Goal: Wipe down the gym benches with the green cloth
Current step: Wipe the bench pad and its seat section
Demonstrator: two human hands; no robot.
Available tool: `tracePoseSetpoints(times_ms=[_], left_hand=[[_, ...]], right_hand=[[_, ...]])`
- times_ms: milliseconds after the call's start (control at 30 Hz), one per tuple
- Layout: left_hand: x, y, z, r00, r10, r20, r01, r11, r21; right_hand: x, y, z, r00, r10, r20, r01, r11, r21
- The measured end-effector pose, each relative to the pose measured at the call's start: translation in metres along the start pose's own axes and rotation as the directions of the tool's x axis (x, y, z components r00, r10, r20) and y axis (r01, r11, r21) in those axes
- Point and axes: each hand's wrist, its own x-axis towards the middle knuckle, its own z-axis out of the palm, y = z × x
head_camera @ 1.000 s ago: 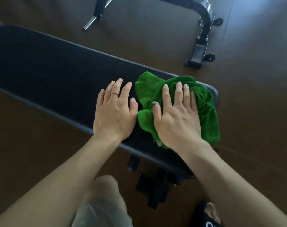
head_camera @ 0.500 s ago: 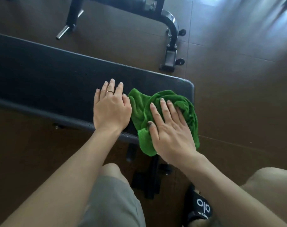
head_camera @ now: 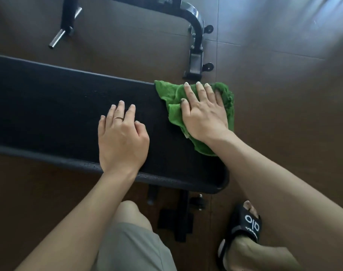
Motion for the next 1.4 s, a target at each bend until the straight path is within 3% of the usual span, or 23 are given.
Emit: tracePoseSetpoints(times_ms=[267,400,567,867,1067,1200,1400], left_hand=[[0.000,0.001,-0.003,1.000,0.003,-0.005,-0.003,1.000,-0.017],[-0.001,0.001,-0.004,1.000,0.007,0.001,-0.007,1.000,-0.010],[-0.001,0.000,-0.005,1.000,0.000,-0.003,0.000,1.000,-0.013],[-0.002,0.001,-0.004,1.000,0.004,-0.008,-0.004,1.000,-0.003],[-0.003,0.005,-0.003,1.000,0.012,-0.012,-0.012,1.000,0.029],[-0.002,0.007,-0.002,1.000,0.022,-0.012,-0.022,0.999,0.050],[-0.003,0.006,-0.002,1.000,0.013,-0.001,-0.013,0.999,0.037]], right_hand=[[-0.132,-0.015,0.014,1.000,0.020,-0.015,-0.020,1.000,0.012],[-0.089,0.004,0.008,1.000,-0.006,-0.014,0.006,0.999,0.036],[-0.010,0.018,0.001,0.991,0.129,-0.016,-0.128,0.989,0.078],[-0.148,-0.006,0.020,0.989,0.150,-0.014,-0.147,0.980,0.136],[-0.049,0.023,0.006,0.978,0.207,0.019,-0.203,0.934,0.294],[-0.018,0.017,0.002,0.971,0.241,0.005,-0.235,0.944,0.232],[-0.135,-0.017,0.021,0.996,0.071,-0.054,-0.067,0.996,0.066]])
